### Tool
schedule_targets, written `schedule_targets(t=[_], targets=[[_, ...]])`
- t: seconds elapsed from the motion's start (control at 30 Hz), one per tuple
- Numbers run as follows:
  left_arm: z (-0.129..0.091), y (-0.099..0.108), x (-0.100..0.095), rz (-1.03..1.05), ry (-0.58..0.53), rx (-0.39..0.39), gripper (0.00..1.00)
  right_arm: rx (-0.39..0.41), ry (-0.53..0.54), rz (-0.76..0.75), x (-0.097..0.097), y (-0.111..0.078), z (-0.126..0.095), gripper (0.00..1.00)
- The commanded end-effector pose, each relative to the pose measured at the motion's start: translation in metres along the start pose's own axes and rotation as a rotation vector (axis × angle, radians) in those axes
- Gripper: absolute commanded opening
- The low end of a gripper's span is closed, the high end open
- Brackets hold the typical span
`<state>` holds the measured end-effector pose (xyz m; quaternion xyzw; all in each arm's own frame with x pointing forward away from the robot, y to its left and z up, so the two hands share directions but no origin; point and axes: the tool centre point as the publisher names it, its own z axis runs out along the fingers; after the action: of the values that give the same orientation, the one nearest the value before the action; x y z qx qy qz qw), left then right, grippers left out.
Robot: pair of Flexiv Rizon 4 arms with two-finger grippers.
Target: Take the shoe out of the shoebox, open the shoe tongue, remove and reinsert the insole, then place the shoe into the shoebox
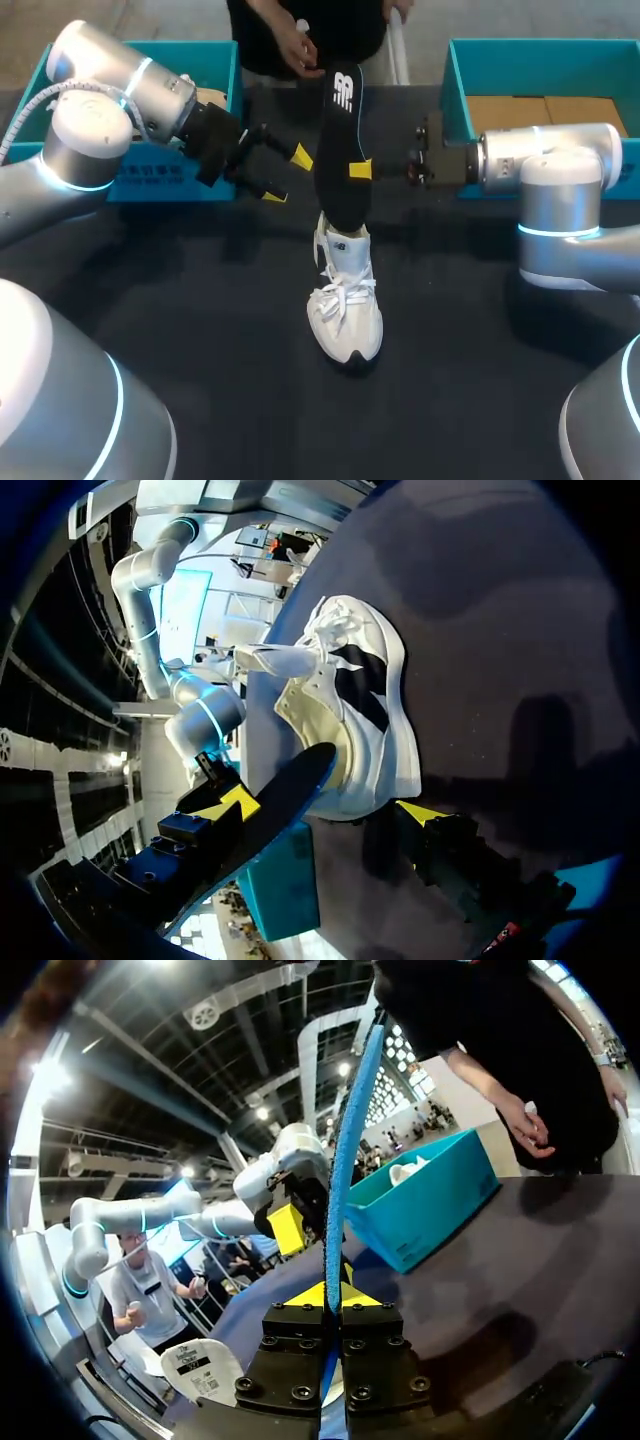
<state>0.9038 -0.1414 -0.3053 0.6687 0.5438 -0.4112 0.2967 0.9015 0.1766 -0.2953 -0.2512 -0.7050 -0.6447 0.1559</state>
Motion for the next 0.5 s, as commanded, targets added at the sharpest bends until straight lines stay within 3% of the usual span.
schedule_targets(t=[0.03, 0.5], targets=[[-0.001, 0.000, -0.001, 0.002, 0.001, 0.000, 1.00, 0.003, 0.008, -0.004, -0.003, 0.000, 0.003, 0.00], [-0.001, 0.000, -0.001, 0.002, 0.001, 0.000, 1.00, 0.001, 0.025, -0.004, 0.000, -0.011, 0.006, 0.00]])
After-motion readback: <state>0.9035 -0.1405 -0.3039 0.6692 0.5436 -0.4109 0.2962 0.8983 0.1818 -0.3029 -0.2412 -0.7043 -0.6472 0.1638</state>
